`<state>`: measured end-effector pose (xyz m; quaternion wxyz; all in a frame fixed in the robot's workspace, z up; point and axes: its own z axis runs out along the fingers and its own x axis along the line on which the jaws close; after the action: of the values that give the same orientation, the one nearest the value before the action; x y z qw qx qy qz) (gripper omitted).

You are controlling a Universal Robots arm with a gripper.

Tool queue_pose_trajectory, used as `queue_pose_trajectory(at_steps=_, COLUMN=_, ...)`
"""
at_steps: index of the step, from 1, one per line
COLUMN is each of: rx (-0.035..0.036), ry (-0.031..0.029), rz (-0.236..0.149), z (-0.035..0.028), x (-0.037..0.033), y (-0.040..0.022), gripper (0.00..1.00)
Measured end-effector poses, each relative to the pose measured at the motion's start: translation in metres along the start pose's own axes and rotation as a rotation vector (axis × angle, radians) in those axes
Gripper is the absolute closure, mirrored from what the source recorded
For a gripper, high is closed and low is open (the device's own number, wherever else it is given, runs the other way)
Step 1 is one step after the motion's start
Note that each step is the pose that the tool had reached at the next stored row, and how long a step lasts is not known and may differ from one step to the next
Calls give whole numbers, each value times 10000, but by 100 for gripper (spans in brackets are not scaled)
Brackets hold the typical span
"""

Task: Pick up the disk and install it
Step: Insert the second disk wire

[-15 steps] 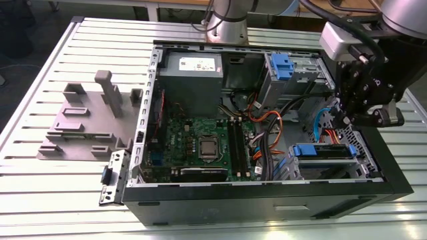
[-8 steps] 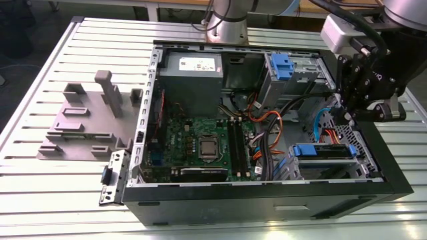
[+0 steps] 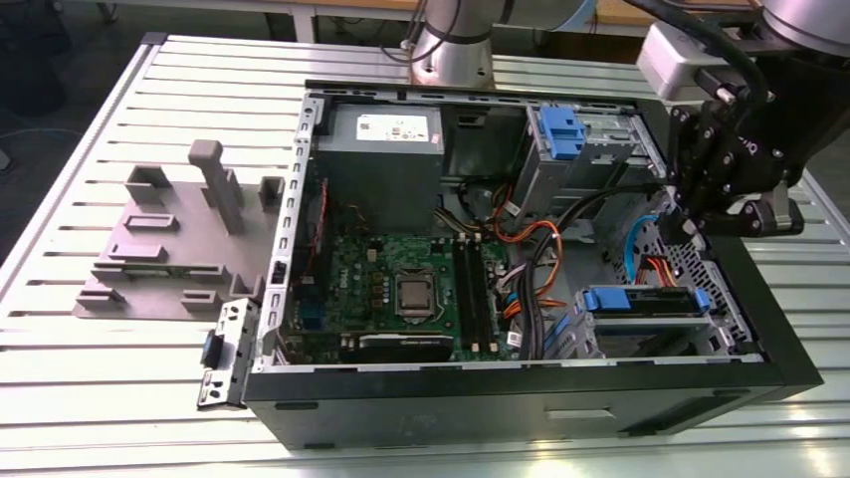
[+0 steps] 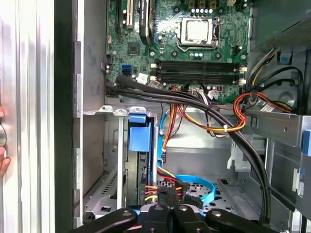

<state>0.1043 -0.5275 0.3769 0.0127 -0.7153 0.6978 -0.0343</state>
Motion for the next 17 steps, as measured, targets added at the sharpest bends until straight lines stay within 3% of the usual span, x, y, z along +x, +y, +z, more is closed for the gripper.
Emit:
queue_pose_trajectory(at_steps=3, rx=-182, ry=-45, rz=-3, z=1, x=0, y=-25, gripper=89)
queue_pose_trajectory(at_steps=5, rx=-251, ry=-51, rz=-5, z=1, x=-1, y=-39, gripper=89)
queue_pose_trajectory(at_steps=17, rx=-314, ry=-85, rz=-5, z=-84, x=-27, y=-54, gripper=89)
